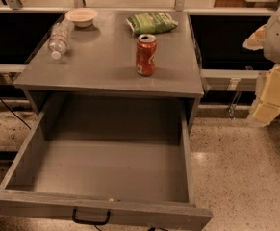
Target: Place coke can into top drawer
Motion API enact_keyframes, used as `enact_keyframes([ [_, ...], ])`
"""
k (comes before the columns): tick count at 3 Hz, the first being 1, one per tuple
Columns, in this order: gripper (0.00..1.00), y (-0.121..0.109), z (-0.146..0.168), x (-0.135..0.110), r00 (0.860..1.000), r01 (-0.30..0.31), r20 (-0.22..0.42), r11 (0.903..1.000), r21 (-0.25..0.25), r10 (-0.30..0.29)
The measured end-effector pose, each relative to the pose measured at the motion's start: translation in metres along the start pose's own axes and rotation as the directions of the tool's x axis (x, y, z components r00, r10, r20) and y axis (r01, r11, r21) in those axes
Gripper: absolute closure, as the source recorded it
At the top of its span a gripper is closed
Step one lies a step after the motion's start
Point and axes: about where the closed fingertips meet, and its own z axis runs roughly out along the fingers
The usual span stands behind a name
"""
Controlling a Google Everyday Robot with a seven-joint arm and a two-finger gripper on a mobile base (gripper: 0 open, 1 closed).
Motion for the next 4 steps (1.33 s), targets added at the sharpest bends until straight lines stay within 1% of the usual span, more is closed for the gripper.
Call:
enact_keyframes([
  [1, 0.00, 0.000, 0.000, 0.000, 1.000, 0.000, 0.000, 1.0000, 0.000, 0.000],
  [2, 0.00, -0.018, 0.026, -0.016, 0.999, 0.000, 0.037, 0.9985, -0.055, 0.002],
  [3, 0.00, -0.043, 0.053, -0.038, 0.997, -0.003, 0.071, 0.9950, -0.100, 0.010],
  [4, 0.00, -0.058, 0.075, -0.049, 0.996, -0.006, 0.092, 0.9900, -0.141, 0.019],
])
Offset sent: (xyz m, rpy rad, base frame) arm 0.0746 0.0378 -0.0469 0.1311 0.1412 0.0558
